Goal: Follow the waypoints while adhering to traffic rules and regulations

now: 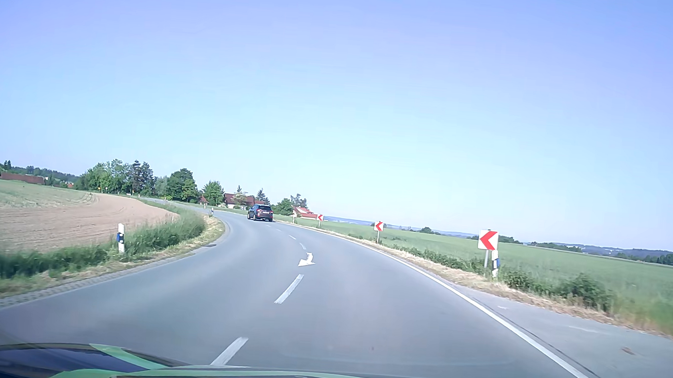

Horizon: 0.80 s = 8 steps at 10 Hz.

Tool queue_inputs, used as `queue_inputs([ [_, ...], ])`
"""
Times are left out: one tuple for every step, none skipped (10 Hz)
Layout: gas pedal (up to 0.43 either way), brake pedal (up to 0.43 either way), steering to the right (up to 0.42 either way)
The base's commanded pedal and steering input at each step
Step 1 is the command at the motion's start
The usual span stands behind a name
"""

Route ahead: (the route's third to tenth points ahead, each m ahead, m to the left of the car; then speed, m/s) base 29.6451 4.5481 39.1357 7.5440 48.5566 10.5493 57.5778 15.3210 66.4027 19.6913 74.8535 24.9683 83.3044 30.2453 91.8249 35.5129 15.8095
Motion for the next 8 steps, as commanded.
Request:
queue_inputs([
  [0.177,0.0,-0.039],
  [0.177,0.0,-0.039],
  [0.177,0.0,-0.039],
  [0.189,0.0,-0.039],
  [0.189,0.0,-0.039],
  [0.189,0.0,-0.039],
  [0.189,0.0,-0.039],
  [0.197,0.0,-0.039],
])
